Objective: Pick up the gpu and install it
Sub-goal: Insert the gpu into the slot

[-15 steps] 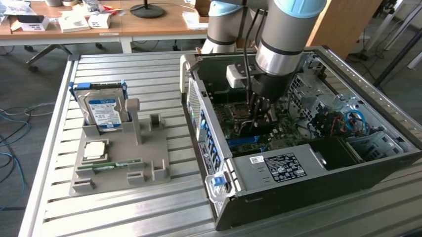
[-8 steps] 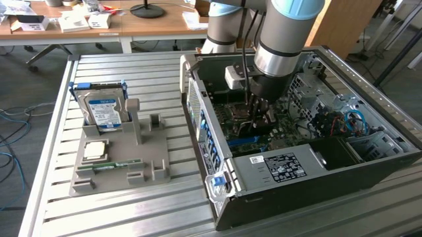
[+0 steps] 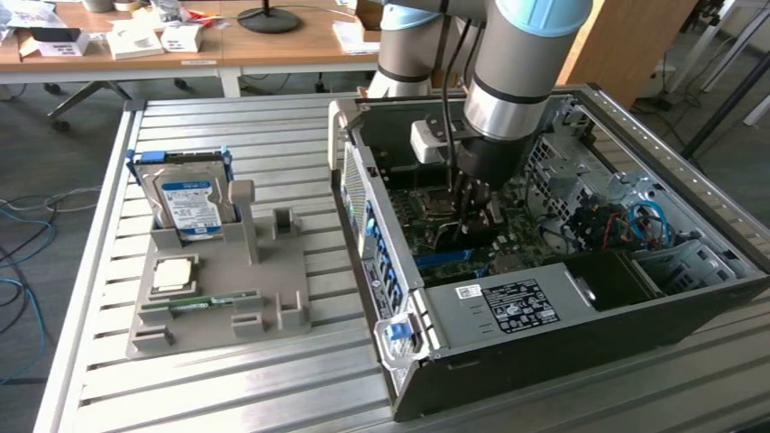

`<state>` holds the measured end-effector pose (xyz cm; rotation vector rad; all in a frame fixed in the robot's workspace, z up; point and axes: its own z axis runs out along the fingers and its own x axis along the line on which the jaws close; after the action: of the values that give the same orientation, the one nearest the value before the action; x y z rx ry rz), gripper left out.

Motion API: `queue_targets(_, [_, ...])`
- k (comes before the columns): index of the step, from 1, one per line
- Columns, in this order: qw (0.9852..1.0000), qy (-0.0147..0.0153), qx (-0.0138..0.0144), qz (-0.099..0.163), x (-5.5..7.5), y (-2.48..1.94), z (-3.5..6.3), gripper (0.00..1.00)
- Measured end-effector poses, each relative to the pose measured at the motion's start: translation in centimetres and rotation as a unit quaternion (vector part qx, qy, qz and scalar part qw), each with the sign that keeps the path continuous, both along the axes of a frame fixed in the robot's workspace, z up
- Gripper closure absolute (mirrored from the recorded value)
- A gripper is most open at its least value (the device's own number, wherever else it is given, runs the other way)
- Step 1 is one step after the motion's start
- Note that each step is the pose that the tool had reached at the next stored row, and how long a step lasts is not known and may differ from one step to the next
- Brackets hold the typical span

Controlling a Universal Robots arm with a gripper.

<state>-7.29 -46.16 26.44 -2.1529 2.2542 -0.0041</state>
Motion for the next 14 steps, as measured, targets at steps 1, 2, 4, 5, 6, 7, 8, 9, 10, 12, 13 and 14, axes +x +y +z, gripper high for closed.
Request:
queue_targets(1, [1.0000, 0.0001, -0.0001, 0.000, 0.00, -0.01, -0.08, 0.74])
queue_targets(2, [1.0000, 0.0001, -0.0002, 0.000, 0.00, -0.01, -0.13, 0.74])
queue_targets(4, [1.0000, 0.0001, -0.0003, 0.000, 0.00, -0.01, -0.15, 0.74])
queue_targets(5, [1.0000, 0.0001, -0.0003, 0.000, 0.00, -0.01, -0.14, 0.74])
queue_targets(6, [1.0000, 0.0001, -0.0003, 0.000, 0.00, -0.01, -0.16, 0.74])
queue_targets(7, [1.0000, 0.0000, 0.0000, 0.000, 0.00, 0.00, -0.24, 0.74])
queue_targets(8, [1.0000, 0.0000, -0.0001, 0.000, 0.00, 0.00, -0.33, 0.74])
queue_targets(9, [1.0000, 0.0001, -0.0002, 0.000, 0.00, -0.01, -0.39, 0.74])
queue_targets(10, [1.0000, 0.0001, -0.0003, 0.000, 0.00, -0.01, -0.39, 0.74])
queue_targets(12, [1.0000, 0.0001, -0.0003, 0.000, 0.00, -0.01, -0.39, 0.74])
queue_targets(13, [1.0000, 0.0001, -0.0003, 0.000, 0.00, -0.01, -0.40, 0.74])
queue_targets(14, [1.0000, 0.0000, -0.0001, 0.000, -0.01, 0.00, -0.46, 0.74])
